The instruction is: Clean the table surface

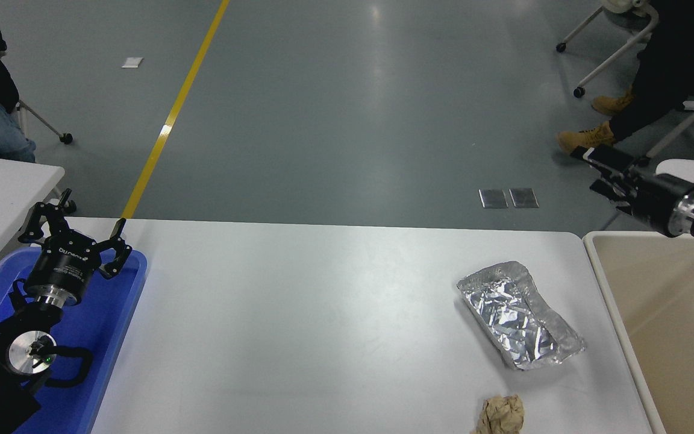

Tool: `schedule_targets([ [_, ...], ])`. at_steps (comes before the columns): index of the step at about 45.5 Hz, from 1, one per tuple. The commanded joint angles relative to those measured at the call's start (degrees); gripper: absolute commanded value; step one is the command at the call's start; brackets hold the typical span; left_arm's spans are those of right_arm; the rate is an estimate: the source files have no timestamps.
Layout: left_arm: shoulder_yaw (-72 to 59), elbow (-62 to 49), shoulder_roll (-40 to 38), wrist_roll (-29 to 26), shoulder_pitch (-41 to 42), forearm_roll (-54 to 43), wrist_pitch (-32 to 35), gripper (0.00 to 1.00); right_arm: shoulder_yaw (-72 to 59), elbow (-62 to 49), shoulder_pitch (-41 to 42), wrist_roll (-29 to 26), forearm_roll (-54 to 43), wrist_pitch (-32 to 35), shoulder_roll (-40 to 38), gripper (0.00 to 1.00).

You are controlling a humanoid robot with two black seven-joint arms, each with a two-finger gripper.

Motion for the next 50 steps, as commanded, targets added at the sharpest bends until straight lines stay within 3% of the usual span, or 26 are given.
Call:
schedule_targets([
  [1, 0.00, 0.00, -0.01, 0.00, 0.00, 0.00, 0.00, 1.00, -5.94, 0.01, 5.10, 1.35, -15.31, -0.25, -0.13, 0.99],
  [11, 0.00, 0.00, -0.01, 0.00, 0.00, 0.00, 0.00, 1.00, -11.30, 0.36, 8.26, 3.03, -22.88, -0.34, 1.97, 0.99],
  [25, 0.00, 0.00, -0.01, 0.00, 0.00, 0.00, 0.00, 1.00, -18.86, -0.25, 8.09, 3.03, -24.29, -1.83, 9.53, 0.99],
  [50, 0.00, 0.00, -0.01, 0.00, 0.00, 0.00, 0.00, 1.00, -21.15, -14.40, -7.11, 3.12, -23.58, -5.17, 16.13, 0.98],
])
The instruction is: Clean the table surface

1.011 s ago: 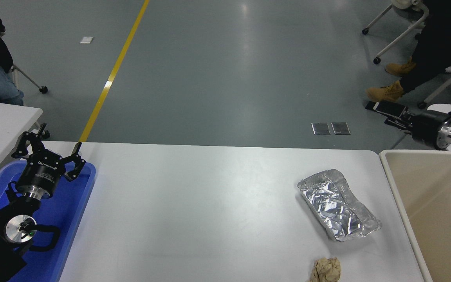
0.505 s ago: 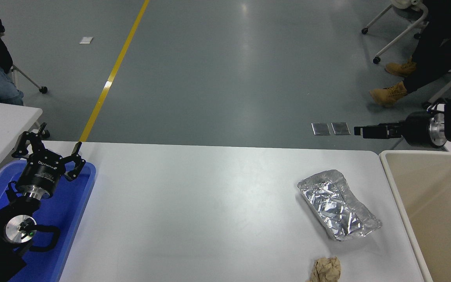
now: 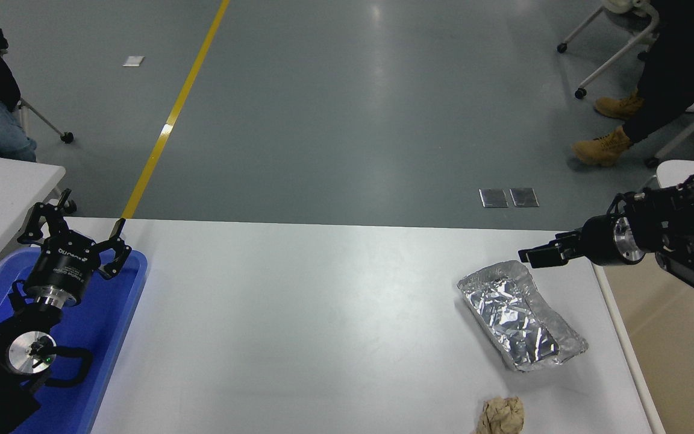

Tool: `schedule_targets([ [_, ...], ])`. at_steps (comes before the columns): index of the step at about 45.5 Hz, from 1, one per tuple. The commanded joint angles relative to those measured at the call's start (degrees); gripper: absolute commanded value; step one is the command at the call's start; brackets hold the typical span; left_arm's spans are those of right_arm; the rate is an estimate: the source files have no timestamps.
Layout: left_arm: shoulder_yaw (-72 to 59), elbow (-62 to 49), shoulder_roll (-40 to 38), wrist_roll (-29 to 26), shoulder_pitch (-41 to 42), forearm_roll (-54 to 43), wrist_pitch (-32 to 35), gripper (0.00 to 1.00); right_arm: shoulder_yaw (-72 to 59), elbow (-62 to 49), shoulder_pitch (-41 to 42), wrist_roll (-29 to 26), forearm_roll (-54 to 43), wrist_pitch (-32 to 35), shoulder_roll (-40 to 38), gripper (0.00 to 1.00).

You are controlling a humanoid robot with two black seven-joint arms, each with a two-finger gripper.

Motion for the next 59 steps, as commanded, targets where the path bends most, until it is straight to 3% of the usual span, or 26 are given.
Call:
schedule_targets([
  [1, 0.00, 0.01, 0.04, 0.00, 0.00, 0.00, 0.00, 1.00, -0.68, -5.79, -6.18, 0.04, 0.28, -1.34, 2.06, 0.98],
  [24, 0.00, 0.01, -0.04, 0.00, 0.00, 0.00, 0.00, 1.00, -0.51, -4.82, -10.76, 0.04, 0.37, -6.62, 2.77, 0.97],
  [39, 0.00, 0.01, 0.04, 0.00, 0.00, 0.00, 0.00, 1.00, -0.42, -5.70, -13.22, 0.04, 0.54, -11.19, 4.61, 0.82],
  [43, 0.00, 0.01, 0.04, 0.00, 0.00, 0.00, 0.00, 1.00, -0.42, -5.70, -13.48, 0.04, 0.54, -11.37, 4.87, 0.72],
  [50, 0.00, 0.01, -0.04, 0.00, 0.00, 0.00, 0.00, 1.00, -0.68, -6.32, -13.66, 0.04, 0.54, -11.19, 5.23, 0.32],
  [55, 0.00, 0.01, -0.04, 0.00, 0.00, 0.00, 0.00, 1.00, -0.68, -7.02, -13.66, 0.04, 0.63, -11.19, 5.23, 0.29],
  [59, 0.00, 0.01, -0.04, 0.00, 0.00, 0.00, 0.00, 1.00, -0.68, -7.11, -14.01, 0.04, 0.63, -11.19, 5.40, 0.15],
])
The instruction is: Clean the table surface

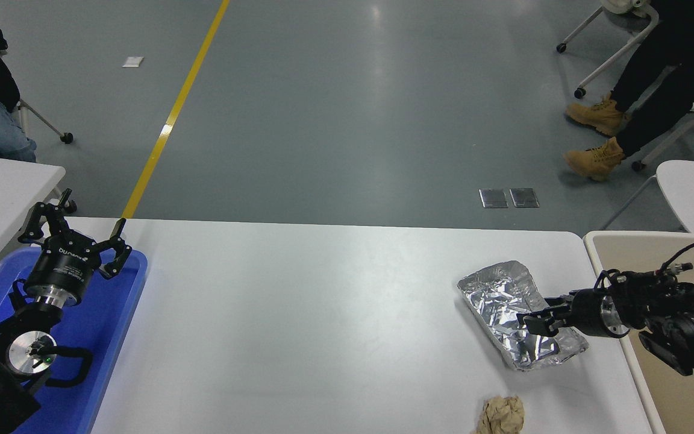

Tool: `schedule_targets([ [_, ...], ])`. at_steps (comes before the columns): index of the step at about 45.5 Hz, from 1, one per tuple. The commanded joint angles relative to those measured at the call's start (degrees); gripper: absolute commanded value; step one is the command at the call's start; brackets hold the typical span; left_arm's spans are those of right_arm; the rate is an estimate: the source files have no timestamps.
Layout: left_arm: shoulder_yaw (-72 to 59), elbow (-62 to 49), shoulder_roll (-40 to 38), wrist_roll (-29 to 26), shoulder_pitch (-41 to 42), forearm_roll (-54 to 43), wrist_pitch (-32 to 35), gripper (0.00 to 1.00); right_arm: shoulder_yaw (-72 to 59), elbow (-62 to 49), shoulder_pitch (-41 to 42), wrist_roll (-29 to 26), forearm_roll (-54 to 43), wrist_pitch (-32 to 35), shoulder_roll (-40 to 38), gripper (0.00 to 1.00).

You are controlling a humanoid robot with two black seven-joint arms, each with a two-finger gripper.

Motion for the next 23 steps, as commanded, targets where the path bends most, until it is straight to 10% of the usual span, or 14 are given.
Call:
schedule_targets([
  [1, 0.00, 0.00, 0.07, 0.00, 0.00, 0.00, 0.00, 1.00, -0.14, -0.72, -0.61, 0.00, 0.06, -0.19, 0.41, 0.10],
  [23, 0.00, 0.00, 0.08, 0.00, 0.00, 0.00, 0.00, 1.00, -0.14, -0.81, -0.61, 0.00, 0.06, 0.08, 0.41, 0.00],
])
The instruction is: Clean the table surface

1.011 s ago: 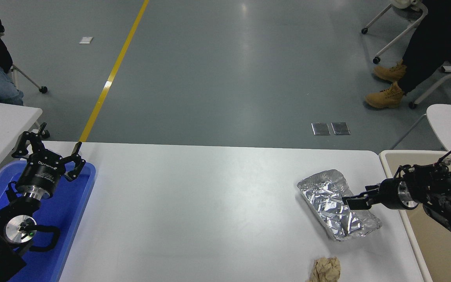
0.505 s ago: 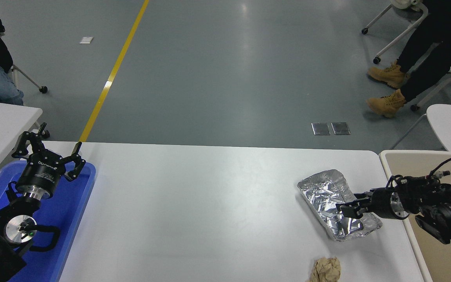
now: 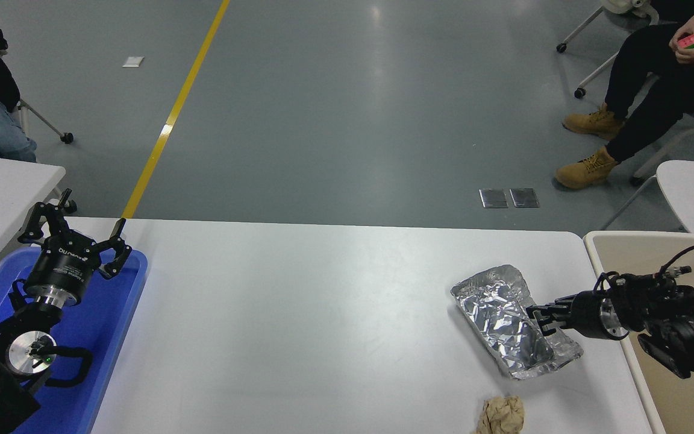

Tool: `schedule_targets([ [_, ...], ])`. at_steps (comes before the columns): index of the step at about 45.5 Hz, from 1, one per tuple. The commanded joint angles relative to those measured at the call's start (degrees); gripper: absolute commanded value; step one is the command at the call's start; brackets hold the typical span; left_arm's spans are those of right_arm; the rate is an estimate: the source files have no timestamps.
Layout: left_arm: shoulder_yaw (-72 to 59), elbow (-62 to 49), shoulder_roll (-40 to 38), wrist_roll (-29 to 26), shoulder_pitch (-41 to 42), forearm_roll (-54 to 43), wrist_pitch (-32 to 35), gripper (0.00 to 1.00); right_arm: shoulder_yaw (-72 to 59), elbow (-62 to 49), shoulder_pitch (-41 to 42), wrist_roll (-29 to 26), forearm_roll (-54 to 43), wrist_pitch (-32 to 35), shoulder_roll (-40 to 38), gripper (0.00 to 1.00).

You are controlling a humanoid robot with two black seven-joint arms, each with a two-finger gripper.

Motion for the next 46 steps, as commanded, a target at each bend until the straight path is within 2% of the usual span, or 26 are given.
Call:
schedule_targets([
  [1, 0.00, 0.00, -0.03, 0.00, 0.00, 0.00, 0.00, 1.00, -0.13, -0.07, -0.06, 0.00, 0.00, 0.24, 0.04, 0.00],
  [9, 0.00, 0.00, -0.03, 0.00, 0.00, 0.00, 0.00, 1.00, 0.75, -0.34, 0.12, 0.70, 0.97, 0.32, 0.04, 0.00],
  [19, 0.00, 0.00, 0.06, 0.00, 0.00, 0.00, 0.00, 1.00, 0.75, 0.28, 1.17, 3.42, 12.30, 0.94, -0.22, 0.00],
  [32, 0.00, 0.00, -0.03, 0.00, 0.00, 0.00, 0.00, 1.00, 2.94, 0.54, 4.07, 10.01, 18.37, 7.17, -1.19, 0.00],
  [46, 0.00, 0.00, 0.06, 0.00, 0.00, 0.00, 0.00, 1.00, 9.27, 0.37, 8.82, 12.38, 19.96, 14.73, -6.81, 0.00],
])
